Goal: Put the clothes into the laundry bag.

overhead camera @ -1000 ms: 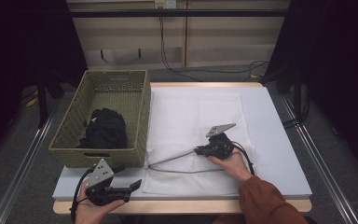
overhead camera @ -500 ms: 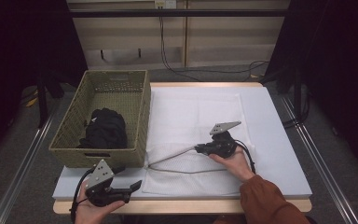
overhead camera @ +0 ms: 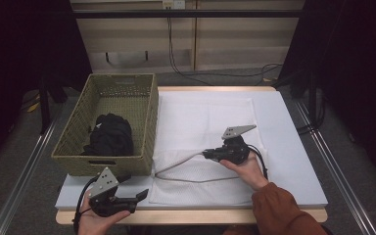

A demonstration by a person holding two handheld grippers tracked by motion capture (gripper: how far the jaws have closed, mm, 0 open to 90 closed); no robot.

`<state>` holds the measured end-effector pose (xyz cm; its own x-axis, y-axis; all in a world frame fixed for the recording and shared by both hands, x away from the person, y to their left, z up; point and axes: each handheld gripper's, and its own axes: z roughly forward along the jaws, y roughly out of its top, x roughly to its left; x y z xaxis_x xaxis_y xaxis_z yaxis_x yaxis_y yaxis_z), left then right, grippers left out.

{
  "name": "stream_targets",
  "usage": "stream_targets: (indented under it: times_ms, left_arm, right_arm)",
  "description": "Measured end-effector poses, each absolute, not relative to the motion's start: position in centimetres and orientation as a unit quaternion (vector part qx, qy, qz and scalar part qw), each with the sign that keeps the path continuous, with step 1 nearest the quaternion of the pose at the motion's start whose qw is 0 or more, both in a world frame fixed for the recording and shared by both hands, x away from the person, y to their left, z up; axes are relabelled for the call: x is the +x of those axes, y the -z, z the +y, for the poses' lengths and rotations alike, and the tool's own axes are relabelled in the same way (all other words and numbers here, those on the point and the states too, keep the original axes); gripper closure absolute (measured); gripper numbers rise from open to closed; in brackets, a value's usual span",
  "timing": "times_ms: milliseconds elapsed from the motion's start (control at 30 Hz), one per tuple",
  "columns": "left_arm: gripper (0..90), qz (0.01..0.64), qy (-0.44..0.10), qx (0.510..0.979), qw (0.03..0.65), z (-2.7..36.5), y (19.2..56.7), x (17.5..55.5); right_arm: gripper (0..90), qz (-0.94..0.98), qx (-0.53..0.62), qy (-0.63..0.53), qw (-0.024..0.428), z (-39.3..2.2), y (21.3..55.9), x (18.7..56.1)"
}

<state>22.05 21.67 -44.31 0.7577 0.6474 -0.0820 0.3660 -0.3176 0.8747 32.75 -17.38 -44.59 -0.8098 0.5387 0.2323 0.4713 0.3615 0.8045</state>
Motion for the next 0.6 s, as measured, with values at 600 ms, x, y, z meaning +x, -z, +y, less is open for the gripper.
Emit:
stream_targets:
  times_ms: [600]
  left_arm:
    - [19.3,0.318,-0.143,0.797,0.493,21.7,44.2,21.7]
  right_arm:
    - [88.9,0.812,0.299,-0.5,0.031,-17.1,43.3,32.5]
